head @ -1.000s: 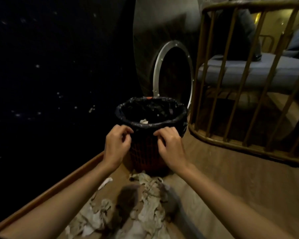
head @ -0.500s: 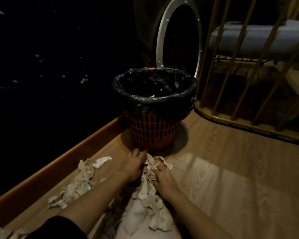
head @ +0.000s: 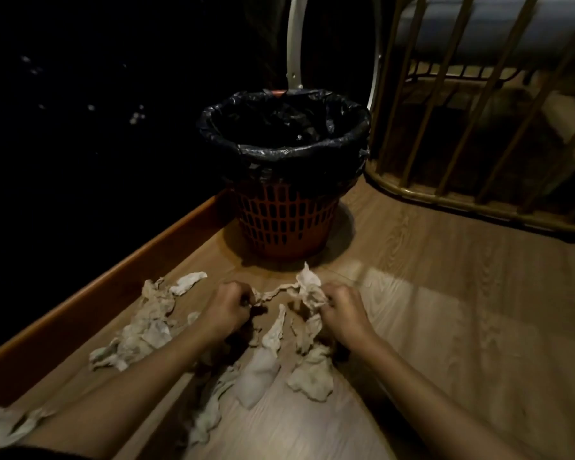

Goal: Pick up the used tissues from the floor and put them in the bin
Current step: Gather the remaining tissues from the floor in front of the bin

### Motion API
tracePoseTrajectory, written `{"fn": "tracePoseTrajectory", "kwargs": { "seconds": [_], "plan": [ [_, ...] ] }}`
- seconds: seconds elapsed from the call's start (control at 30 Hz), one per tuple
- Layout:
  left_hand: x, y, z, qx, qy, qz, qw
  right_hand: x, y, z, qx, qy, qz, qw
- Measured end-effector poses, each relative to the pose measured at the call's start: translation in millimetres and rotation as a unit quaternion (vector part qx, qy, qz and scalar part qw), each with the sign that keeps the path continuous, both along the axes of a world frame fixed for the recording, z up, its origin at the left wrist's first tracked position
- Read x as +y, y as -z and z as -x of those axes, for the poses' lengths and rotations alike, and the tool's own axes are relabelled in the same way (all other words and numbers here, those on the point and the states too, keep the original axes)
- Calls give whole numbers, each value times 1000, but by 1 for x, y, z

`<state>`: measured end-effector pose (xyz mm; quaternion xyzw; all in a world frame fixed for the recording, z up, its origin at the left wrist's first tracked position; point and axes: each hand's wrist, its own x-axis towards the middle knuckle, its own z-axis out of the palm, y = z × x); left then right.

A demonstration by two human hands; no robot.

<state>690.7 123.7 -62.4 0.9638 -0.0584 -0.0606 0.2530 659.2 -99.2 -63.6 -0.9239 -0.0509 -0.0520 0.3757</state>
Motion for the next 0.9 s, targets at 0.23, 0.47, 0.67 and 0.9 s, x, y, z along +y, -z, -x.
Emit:
{"fn": "tracePoseTrajectory", "kwargs": {
  "seconds": [0.23,0.47,0.67,0.9],
  "plan": [
    [-5,19,71,153,127,-80,977,23,23,83,75,-125,211,967],
    [-7,16,100,18,149,-73,986,27,43,107,14,-149,153,977],
    [39,-12,105,-64,5,3,998,35,9,67,-30,-82,98,991],
    [78,1,113,36,-22,-115,992,21,31,85,38,2,139,990]
  ]
}}
